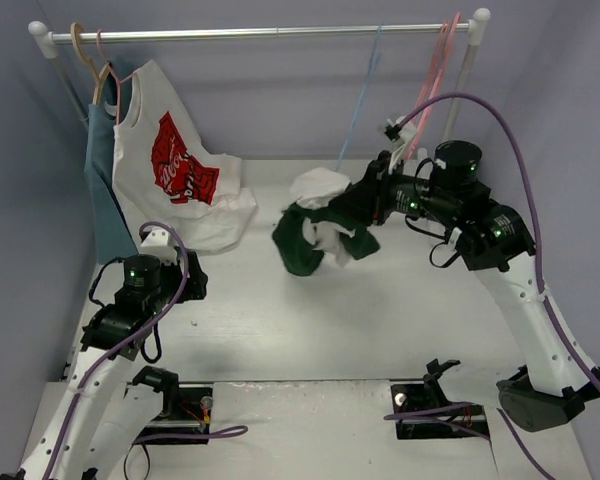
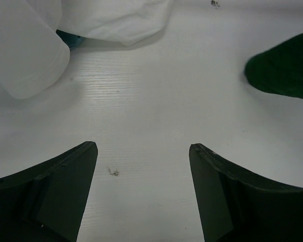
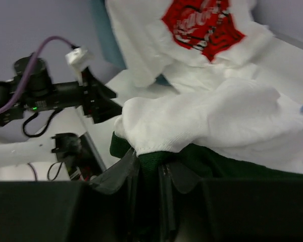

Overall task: Place the t-shirt on the hanger
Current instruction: Move the tshirt to the center of the board

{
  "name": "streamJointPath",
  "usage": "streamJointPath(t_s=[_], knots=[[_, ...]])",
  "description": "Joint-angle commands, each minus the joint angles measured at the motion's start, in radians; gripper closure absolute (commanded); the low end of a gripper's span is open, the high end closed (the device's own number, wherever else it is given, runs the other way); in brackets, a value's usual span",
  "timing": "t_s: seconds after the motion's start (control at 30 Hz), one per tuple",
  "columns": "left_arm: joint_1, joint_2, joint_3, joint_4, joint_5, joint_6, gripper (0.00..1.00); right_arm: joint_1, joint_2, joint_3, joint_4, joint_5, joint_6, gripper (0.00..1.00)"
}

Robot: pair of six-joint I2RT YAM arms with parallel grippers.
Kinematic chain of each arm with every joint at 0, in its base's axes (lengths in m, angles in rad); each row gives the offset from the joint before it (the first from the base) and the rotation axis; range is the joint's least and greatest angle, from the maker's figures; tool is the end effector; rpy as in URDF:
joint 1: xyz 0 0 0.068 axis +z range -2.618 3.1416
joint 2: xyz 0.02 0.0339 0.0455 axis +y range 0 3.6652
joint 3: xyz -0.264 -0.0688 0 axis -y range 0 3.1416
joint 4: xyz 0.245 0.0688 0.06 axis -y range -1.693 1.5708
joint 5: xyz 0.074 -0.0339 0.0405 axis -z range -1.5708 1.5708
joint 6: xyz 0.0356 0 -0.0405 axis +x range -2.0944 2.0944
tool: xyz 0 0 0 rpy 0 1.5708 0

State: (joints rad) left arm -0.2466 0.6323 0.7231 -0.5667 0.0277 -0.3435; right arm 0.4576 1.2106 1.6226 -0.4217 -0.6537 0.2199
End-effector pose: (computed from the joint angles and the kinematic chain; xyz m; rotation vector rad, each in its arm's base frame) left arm 0.1384 -0.0359 0.3013 -0.0828 2.0681 -0.3943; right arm 0.1965 0.1209 0.5127 -0.7190 1.5164 1.0323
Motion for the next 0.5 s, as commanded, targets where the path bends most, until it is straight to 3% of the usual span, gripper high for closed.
streamJointPath(t_s=[0.0, 0.03, 0.17, 0.3, 0.47], knots=[[0.007, -0.002, 0.013, 0.059, 0.02, 0.015, 0.26, 0.09, -0.016, 0.0, 0.196, -0.081, -0.011, 0.77], [0.007, -0.002, 0.013, 0.059, 0.024, 0.015, 0.26, 0.111, -0.022, -0.041, 0.173, -0.029, -0.017, 0.52], [0.007, 0.003, 0.01, 0.068, 0.053, 0.017, 0.26, 0.115, -0.106, -0.206, 0.109, 0.451, -0.031, 0.39], [0.004, 0.029, 0.01, 0.087, 0.127, -0.002, 0.26, 0.115, -0.157, -0.361, 0.074, 0.65, -0.019, 0.42], [0.0, 0.119, 0.03, 0.048, 0.192, -0.051, 0.36, 0.124, -0.168, -0.51, 0.119, 0.533, -0.08, 0.51]])
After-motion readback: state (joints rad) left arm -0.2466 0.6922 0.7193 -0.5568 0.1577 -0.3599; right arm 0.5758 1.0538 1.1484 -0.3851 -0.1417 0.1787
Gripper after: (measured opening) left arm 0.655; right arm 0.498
